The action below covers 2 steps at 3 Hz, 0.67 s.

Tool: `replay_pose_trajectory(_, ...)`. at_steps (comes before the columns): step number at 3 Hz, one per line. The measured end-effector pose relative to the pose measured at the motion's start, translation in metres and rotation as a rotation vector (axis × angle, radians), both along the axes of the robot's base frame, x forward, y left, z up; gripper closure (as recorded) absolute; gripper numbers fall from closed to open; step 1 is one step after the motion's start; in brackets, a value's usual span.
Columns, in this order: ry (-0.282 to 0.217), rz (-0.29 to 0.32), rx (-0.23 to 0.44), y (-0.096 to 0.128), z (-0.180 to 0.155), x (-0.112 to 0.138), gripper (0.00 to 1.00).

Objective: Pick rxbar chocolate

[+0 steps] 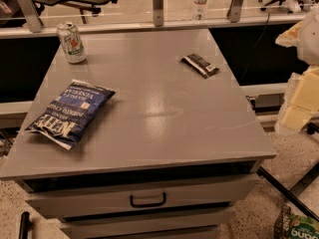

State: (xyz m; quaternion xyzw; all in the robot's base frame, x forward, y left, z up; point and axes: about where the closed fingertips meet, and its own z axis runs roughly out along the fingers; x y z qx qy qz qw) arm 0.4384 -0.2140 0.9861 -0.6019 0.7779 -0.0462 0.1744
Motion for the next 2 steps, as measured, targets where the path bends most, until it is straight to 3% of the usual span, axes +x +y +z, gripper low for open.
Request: replay_pose_trajectory(2,-0.013,-0.005,0.010,0.001,-0.004,0.014,0.00)
